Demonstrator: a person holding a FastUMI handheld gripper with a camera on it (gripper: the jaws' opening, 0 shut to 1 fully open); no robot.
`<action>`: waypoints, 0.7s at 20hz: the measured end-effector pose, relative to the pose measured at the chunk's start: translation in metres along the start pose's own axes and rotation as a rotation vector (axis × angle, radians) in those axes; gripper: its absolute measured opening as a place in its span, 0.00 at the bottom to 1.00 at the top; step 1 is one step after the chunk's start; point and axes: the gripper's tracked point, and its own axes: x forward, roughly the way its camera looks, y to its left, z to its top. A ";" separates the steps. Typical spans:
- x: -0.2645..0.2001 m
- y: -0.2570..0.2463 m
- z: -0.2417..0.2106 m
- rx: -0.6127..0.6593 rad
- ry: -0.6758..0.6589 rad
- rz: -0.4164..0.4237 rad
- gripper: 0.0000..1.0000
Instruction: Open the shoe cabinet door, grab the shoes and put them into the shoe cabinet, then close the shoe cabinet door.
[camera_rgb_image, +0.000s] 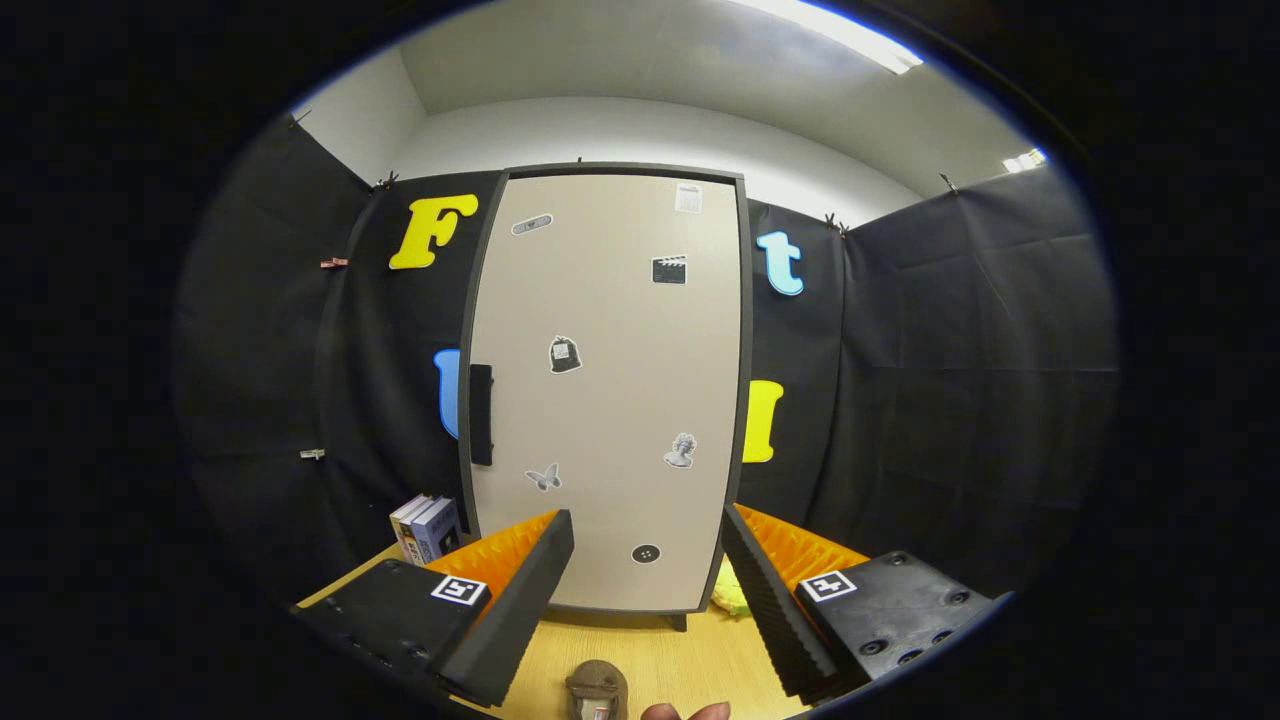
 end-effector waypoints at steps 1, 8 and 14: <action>0.002 0.001 -0.001 0.001 0.006 -0.001 0.98; 0.037 0.040 0.004 0.027 0.012 0.032 0.97; 0.082 0.092 0.002 0.036 0.016 0.092 0.97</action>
